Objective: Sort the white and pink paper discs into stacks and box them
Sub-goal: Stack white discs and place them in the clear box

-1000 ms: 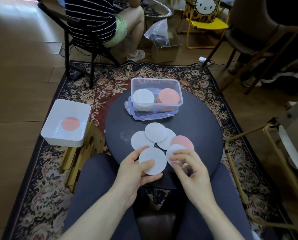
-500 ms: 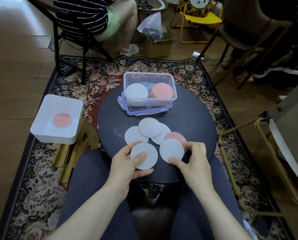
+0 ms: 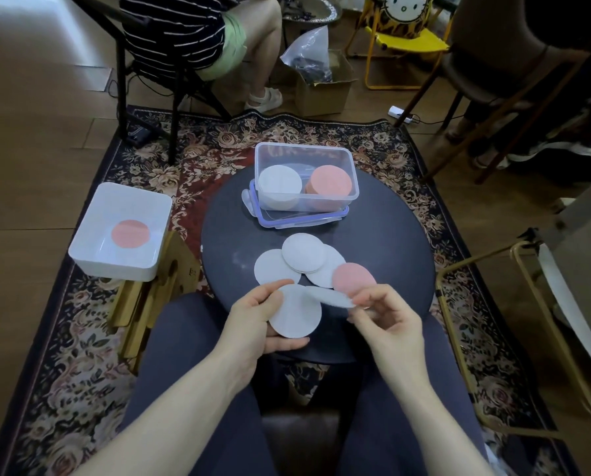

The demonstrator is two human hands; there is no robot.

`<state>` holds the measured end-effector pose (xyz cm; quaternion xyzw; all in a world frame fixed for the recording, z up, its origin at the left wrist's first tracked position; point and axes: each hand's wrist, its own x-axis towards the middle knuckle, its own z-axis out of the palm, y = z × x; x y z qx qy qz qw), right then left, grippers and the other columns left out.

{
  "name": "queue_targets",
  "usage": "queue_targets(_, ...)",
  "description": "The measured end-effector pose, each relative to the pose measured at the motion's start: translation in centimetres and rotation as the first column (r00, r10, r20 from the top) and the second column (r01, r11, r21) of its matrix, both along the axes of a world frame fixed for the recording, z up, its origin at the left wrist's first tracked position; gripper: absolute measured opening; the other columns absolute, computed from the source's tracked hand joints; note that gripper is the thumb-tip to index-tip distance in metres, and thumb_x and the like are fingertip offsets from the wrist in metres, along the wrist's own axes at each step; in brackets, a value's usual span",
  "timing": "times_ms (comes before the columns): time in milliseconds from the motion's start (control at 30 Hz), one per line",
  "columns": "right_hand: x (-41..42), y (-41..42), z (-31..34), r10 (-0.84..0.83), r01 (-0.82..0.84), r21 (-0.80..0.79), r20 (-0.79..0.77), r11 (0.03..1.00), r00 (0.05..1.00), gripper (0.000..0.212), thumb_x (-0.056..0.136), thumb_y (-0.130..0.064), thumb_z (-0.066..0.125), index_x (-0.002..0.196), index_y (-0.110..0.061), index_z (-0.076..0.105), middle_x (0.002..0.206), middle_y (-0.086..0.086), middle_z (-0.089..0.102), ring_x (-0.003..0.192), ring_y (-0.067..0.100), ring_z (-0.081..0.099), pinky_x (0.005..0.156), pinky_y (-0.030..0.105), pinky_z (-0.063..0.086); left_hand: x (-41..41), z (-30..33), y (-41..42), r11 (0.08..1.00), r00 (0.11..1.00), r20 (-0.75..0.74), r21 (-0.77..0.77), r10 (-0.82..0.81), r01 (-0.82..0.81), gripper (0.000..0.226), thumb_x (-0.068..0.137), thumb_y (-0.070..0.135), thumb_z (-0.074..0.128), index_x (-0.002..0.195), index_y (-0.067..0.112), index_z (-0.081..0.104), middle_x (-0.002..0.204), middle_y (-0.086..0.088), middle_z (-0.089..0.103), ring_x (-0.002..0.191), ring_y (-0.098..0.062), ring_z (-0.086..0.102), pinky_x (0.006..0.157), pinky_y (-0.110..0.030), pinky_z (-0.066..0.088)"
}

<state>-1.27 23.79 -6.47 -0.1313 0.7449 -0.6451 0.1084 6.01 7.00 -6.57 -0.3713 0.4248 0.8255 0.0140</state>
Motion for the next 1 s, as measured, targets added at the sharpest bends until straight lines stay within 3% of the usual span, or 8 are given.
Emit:
queue_targets(100,0.4,-0.4,-0.3,0.079,-0.077,0.045,-0.065,0.996,0.995,0.036,0.078,0.016,0.061,0.069,-0.019,0.064,0.097,-0.004,0.061,0.061,0.01,0.049,0.065,0.014,0.041,0.1,0.3,-0.3,0.999,0.999,-0.017,0.03,-0.03,0.031,0.026,0.101,0.016,0.044,0.115,0.015,0.066,0.109,-0.012,0.07,0.084,-0.032,0.072,0.06,-0.04,0.06)
queue_targets(233,0.5,-0.8,-0.5,0.154,-0.143,0.1,-0.121,0.985,0.981,0.019,0.075,-0.004,0.065,0.07,-0.022,0.066,0.101,-0.007,0.058,0.058,0.019,0.046,0.065,0.019,0.043,0.1,0.6,-0.1,0.998,0.997,-0.061,0.038,-0.04,0.043,0.023,0.101,0.019,0.046,0.11,0.016,0.067,0.102,-0.008,0.074,0.085,-0.031,0.073,0.061,-0.041,0.061)
queue_targets(433,-0.4,-1.4,-1.0,0.233,-0.193,0.213,-0.18,0.958,0.956,0.029,0.081,-0.005,0.059,0.074,-0.032,0.069,0.099,-0.015,0.057,0.066,0.022,0.047,0.065,0.023,0.042,0.1,0.3,-0.4,0.997,0.994,-0.107,-0.081,-0.012,0.004,0.029,0.09,0.002,0.061,0.116,0.015,0.063,0.109,-0.008,0.071,0.086,-0.025,0.072,0.059,-0.037,0.06)
queue_targets(533,-2.1,-2.4,-0.8,0.227,-0.151,0.308,-0.23,0.939,0.946,0.033,0.085,-0.002,0.062,0.083,-0.034,0.069,0.098,-0.013,0.056,0.073,0.014,0.051,0.066,0.016,0.039,0.0,0.0,-0.9,0.99,0.991,-0.115,-0.112,0.069,-0.082,0.03,0.09,-0.001,0.06,0.114,0.017,0.062,0.112,-0.007,0.068,0.093,-0.025,0.069,0.058,-0.036,0.06)
queue_targets(633,-4.1,-3.9,-0.8,0.3,-0.105,0.519,-0.308,0.848,0.903,0.024,0.084,-0.015,0.067,0.102,-0.031,0.067,0.105,-0.017,0.051,0.092,0.007,0.051,0.073,0.021,0.046,-0.2,-0.3,-1.2,0.984,0.985,-0.122,-0.114,0.124,-0.138,0.034,0.091,-0.003,0.057,0.12,0.015,0.06,0.117,-0.008,0.064,0.098,-0.026,0.067,0.06,-0.036,0.06)
queue_targets(767,-5.9,-5.5,-0.9,0.451,-0.09,0.732,-0.313,0.676,0.836,0.044,0.079,-0.041,0.071,0.119,-0.027,0.06,0.12,-0.01,0.044,0.106,0.014,0.043,0.086,0.032,0.044,-0.4,-0.5,-1.3,0.975,0.971,-0.145,-0.092,0.189,-0.204,0.036,0.091,-0.007,0.052,0.119,0.015,0.058,0.12,-0.008,0.062,0.105,-0.031,0.064,0.06,-0.033,0.06)
queue_targets(867,-6.1,-5.7,-1.0,0.485,-0.036,0.79,-0.34,0.613,0.806,0.049,0.077,-0.05,0.07,0.117,-0.025,0.06,0.121,-0.008,0.046,0.103,0.018,0.043,0.084,0.031,0.038,-0.4,-0.8,-1.7,0.964,0.957,-0.16,-0.067,0.243,-0.257,0.04,0.091,-0.007,0.053,0.125,0.014,0.054,0.122,-0.009,0.061,0.107,-0.031,0.064,0.063,-0.035,0.061)
queue_targets(1000,-5.9,-5.6,-1.2,0.486,0.049,0.79,-0.423,0.611,0.765,0.043,0.076,-0.049,0.071,0.108,-0.022,0.063,0.11,-0.008,0.056,0.096,0.019,0.047,0.078,0.028,0.033,-0.5,-1.1,-2.1,0.959,0.945,-0.175,-0.011,0.277,-0.283,0.042,0.091,-0.006,0.054,0.13,0.01,0.051,0.125,-0.01,0.06,0.107,-0.03,0.064,0.069,-0.042,0.061)
